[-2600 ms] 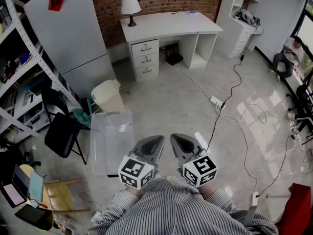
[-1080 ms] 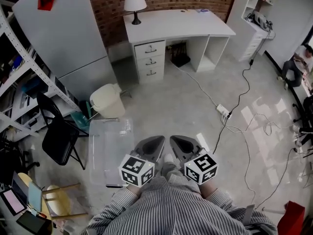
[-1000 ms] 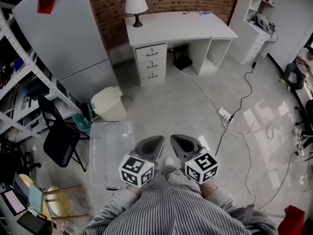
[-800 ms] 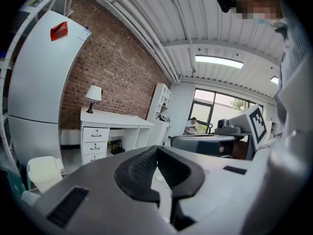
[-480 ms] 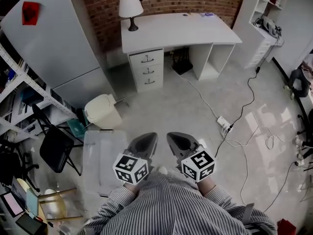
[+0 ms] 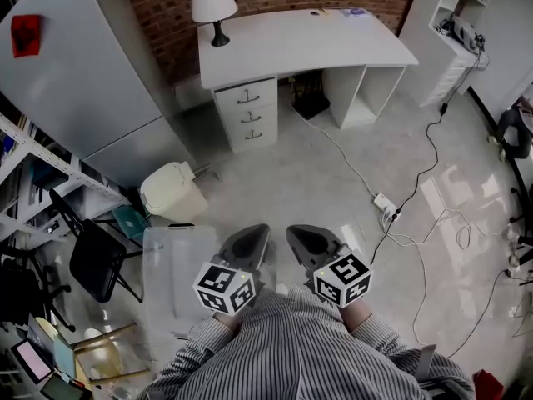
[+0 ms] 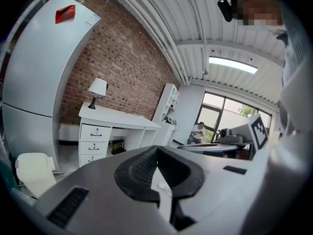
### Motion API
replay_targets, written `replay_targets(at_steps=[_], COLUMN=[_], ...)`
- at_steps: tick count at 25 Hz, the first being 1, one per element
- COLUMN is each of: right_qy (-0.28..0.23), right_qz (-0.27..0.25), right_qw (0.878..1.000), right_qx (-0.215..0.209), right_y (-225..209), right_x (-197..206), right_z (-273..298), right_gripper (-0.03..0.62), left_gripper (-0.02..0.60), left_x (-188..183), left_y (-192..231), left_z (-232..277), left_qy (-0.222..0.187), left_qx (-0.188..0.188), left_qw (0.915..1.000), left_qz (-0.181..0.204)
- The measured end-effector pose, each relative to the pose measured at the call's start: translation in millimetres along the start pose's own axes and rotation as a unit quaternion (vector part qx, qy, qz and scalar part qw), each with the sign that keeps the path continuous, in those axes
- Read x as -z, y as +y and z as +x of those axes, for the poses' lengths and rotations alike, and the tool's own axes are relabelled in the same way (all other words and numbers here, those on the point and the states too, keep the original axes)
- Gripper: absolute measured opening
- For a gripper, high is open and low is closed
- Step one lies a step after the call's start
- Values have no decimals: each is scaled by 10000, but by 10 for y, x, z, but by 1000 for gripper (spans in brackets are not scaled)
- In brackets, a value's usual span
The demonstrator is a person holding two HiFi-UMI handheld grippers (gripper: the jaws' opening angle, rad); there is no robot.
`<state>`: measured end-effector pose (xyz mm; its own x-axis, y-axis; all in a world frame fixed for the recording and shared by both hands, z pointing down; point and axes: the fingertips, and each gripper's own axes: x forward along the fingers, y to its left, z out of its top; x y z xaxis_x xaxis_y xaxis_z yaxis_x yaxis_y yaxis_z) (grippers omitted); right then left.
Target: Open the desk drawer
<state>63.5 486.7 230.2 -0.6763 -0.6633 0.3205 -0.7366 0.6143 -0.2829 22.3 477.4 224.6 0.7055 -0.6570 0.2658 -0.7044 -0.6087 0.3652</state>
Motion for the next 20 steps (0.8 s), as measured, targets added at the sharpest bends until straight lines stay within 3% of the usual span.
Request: replay_targets(at_steps=[6, 14, 20], right_qy=[21, -66, -256], right_qz=[-39, -116, -197], right_qw=[9999, 9996, 9990], right_qx=[154, 246, 300], right_y=[-368, -800, -1100], right_x=[-246, -779, -1207], right_z=[507, 1364, 1971], right_gripper=[15, 15, 15], left_gripper=[12, 12, 12], left_x=[-279, -853, -1170], left_y=[499, 1235, 1778], left_z=[411, 964, 1357], left_qy=[-5, -14, 206], left_qx=[175, 439, 543], left_qw=[9997, 9990, 9981], left_qz=[-149, 14, 208])
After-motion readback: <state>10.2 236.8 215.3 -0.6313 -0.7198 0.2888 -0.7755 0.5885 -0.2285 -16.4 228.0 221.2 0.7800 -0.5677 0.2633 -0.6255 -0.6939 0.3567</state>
